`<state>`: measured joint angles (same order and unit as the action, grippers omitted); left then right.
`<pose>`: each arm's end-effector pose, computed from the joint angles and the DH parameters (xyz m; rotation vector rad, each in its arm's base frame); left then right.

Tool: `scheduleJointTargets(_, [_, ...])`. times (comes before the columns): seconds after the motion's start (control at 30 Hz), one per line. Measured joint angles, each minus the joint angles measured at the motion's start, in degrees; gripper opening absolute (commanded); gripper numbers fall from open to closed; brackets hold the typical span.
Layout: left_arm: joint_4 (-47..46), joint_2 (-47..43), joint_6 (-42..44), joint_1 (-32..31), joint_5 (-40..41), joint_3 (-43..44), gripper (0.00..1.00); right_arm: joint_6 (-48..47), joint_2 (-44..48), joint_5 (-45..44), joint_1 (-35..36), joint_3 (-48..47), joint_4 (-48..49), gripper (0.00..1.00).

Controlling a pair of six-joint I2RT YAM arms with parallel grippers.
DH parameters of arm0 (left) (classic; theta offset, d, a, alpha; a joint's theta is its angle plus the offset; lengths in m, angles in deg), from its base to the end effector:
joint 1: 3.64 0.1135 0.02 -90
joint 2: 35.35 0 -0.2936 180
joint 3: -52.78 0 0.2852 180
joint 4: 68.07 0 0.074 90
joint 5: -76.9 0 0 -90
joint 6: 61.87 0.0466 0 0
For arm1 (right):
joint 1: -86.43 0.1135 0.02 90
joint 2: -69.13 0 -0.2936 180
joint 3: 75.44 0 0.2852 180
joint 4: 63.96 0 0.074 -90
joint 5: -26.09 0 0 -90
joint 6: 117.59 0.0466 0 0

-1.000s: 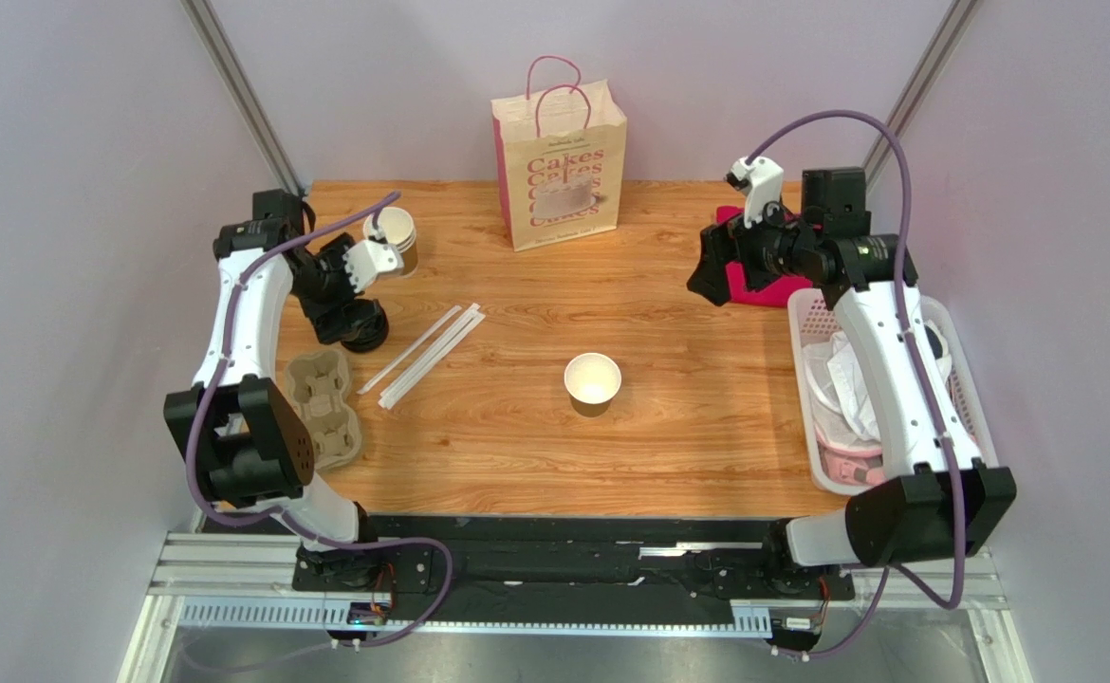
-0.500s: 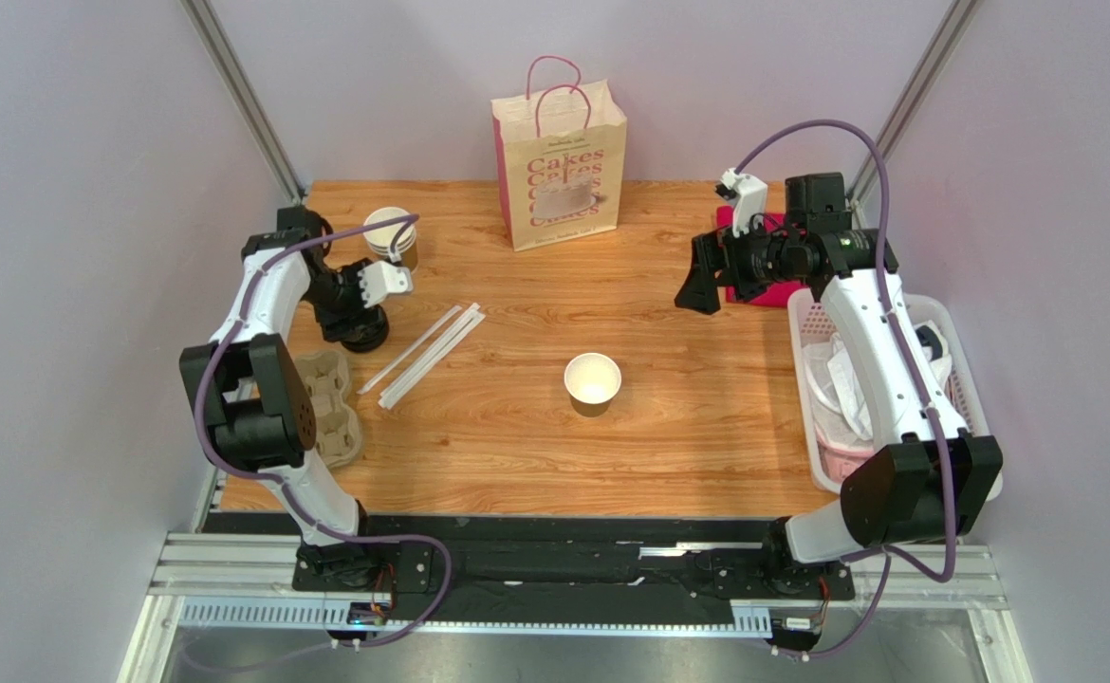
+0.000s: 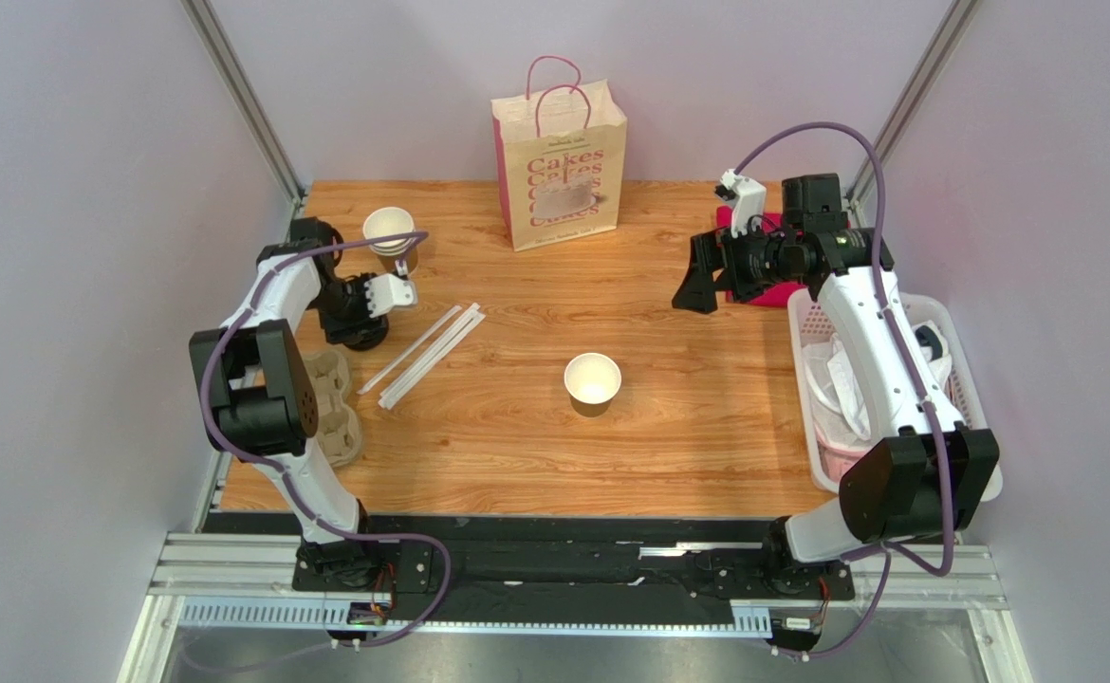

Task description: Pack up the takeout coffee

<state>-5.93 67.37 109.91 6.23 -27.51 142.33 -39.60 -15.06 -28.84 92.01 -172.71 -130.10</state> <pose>0.3887 0.0559 0.2197 1.6714 2.2270 0.0121 0.3313 0.0593 0.3805 -0.6121 2.3135 0.7062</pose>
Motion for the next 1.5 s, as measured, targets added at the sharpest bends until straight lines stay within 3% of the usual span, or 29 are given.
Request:
scheduleJointTargets(0.13, [-0.3,0.2,0.5,-0.7,0.2,-0.4,0.45,0.0,-0.7,0.0,0.0,-0.6,-0.6,1.0])
scheduleJointTargets(0.33, [-1.3,0.4,1.3,-1.3,0.6,-0.8,0.24,0.2,-1.1,0.1,0.0,-1.1,-0.7,1.0])
scheduleJointTargets(0.5, [-0.9,0.4,2.7,-1.3,1.3,-1.6,0.0,0.3,-1.1,0.1,0.0,-1.2,-0.7,1.0])
scheduleJointTargets(1.03, [8.6,-3.9,2.8,-1.3,-0.9,4.7,0.0,0.6,-2.2,1.2,0.0,-3.5,-1.5,1.0])
scheduleJointTargets(1.23, [16.9,-5.5,-1.1,-2.8,-8.7,12.8,0.0,0.7,-2.2,3.1,0.0,-4.2,-1.4,1.0])
scheduleJointTargets(1.4, [22.1,-13.9,-6.9,-14.4,-19.1,19.6,0.0,-7.6,1.2,3.6,0.0,-3.9,-2.8,1.0])
scheduleJointTargets(1.5, [23.2,-19.8,-11.9,-23.9,-26.4,21.6,0.0,-14.2,9.9,5.0,0.0,-0.2,0.1,1.0])
